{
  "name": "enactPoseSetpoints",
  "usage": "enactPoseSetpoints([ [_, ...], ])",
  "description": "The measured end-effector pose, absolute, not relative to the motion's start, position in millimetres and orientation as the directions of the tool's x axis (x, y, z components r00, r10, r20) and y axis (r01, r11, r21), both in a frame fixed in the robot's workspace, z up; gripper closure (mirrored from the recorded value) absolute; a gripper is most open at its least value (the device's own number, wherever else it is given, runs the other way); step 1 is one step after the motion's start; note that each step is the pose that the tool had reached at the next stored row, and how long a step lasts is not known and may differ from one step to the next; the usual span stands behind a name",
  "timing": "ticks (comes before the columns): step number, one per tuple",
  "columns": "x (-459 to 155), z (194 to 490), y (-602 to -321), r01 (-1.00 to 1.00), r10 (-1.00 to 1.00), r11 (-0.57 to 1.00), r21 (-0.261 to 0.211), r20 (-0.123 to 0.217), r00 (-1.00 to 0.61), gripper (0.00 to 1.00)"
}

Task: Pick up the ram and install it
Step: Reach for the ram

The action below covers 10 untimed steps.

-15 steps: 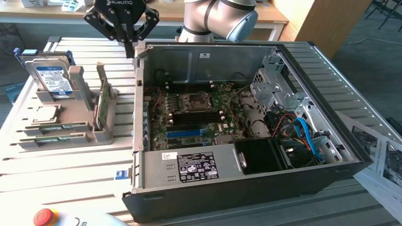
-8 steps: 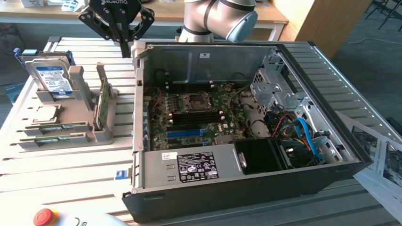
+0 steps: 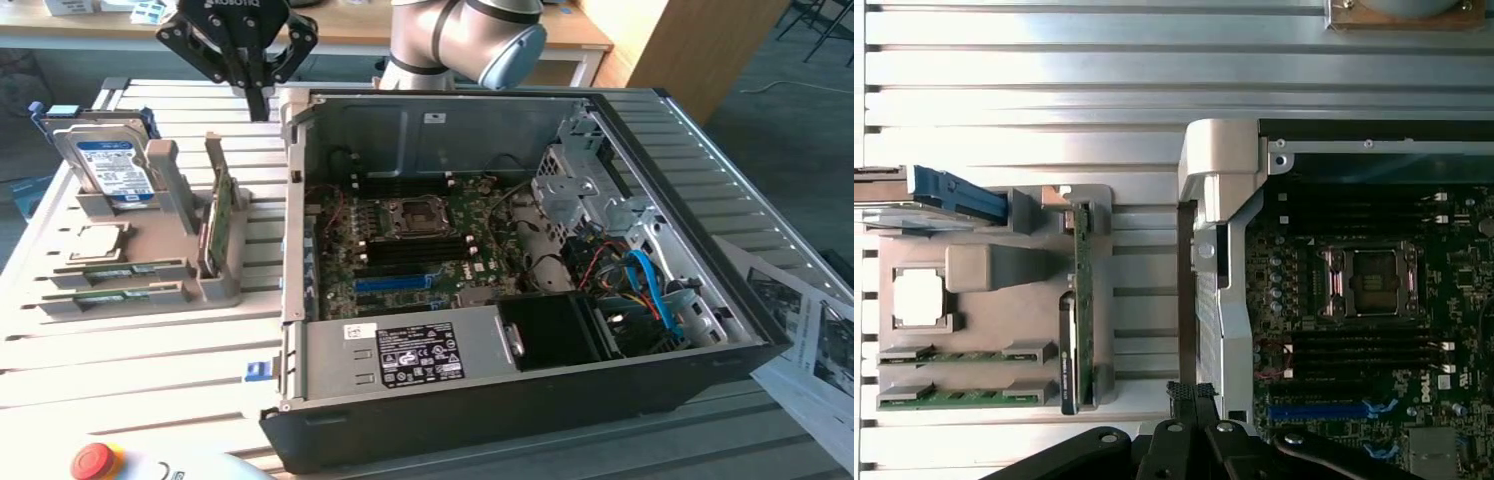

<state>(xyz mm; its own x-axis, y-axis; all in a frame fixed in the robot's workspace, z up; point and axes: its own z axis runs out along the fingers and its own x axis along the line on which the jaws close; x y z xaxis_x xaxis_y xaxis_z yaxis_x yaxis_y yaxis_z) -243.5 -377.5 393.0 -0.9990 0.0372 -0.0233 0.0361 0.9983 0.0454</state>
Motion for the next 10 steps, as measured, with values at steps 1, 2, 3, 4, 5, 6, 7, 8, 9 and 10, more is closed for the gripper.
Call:
enactPoseSetpoints([
  [1, -244.7, 393.0, -377.1, 0.036, 0.037, 0.998, 0.045, -0.023, -0.999, 0.90],
  [2, -245.9, 393.0, -376.8, 0.036, 0.037, 0.998, 0.045, -0.023, -0.999, 0.90],
  [3, -247.2, 393.0, -376.5, 0.036, 0.037, 0.998, 0.045, -0.023, -0.999, 0.90],
  [4, -248.4, 393.0, -376.2, 0.036, 0.037, 0.998, 0.045, -0.023, -0.999, 0.90],
  [5, -249.7, 392.9, -376.0, 0.036, 0.037, 0.998, 0.045, -0.023, -0.999, 0.90],
  [6, -251.0, 392.9, -375.7, 0.036, 0.037, 0.998, 0.045, -0.023, -0.999, 0.90],
  [7, -252.2, 392.9, -375.5, 0.036, 0.037, 0.998, 0.045, -0.023, -0.999, 0.90],
  [8, -253.4, 392.9, -375.2, 0.036, 0.037, 0.998, 0.045, -0.023, -0.999, 0.90],
  [9, -254.7, 392.8, -375.0, 0.036, 0.037, 0.998, 0.045, -0.023, -0.999, 0.90],
  [10, -255.9, 392.8, -374.8, 0.036, 0.037, 0.998, 0.045, -0.023, -0.999, 0.90],
])
